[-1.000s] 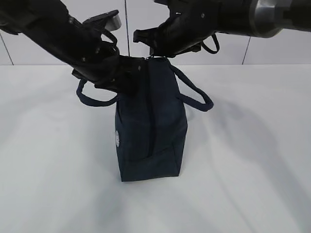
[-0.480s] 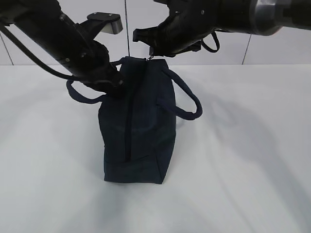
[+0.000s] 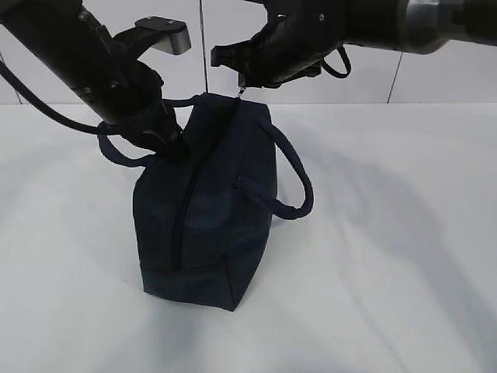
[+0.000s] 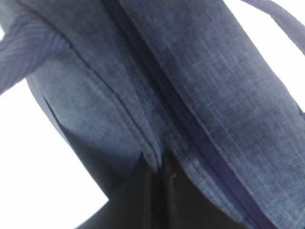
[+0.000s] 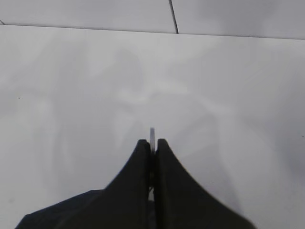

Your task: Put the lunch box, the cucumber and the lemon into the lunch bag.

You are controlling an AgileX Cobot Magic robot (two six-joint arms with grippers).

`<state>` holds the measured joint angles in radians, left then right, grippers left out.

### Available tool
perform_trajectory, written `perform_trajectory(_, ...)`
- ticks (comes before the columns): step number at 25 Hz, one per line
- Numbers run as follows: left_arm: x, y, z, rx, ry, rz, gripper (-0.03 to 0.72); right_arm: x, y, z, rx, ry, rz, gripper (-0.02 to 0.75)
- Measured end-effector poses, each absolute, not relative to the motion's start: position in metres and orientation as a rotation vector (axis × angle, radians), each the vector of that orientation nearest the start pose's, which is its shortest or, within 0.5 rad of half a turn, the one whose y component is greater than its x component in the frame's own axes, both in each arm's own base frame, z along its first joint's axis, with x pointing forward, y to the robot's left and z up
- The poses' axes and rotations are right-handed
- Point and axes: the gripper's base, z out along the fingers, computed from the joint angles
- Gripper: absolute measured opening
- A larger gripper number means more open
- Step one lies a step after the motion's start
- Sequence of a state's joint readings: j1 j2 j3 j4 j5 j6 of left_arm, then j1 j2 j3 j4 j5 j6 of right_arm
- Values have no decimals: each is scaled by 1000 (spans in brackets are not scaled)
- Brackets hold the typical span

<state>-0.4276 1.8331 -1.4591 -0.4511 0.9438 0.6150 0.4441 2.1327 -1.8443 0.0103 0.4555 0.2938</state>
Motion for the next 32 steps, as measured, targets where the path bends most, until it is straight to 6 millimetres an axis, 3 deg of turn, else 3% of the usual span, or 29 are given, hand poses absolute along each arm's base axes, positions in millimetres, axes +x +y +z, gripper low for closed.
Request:
perform_trajectory(20, 337, -189, 257, 1182, 2497, -530, -9, 472, 218, 203, -223, 2322, 309, 0)
perform_trajectory(28, 336, -189, 257, 1173, 2508, -536, -8, 473, 217, 204, -174, 2329, 354, 0)
perform_trajectory(32, 339, -190, 265, 1119, 2509, -539, 42, 475, 217, 211, -167, 2324, 359, 0)
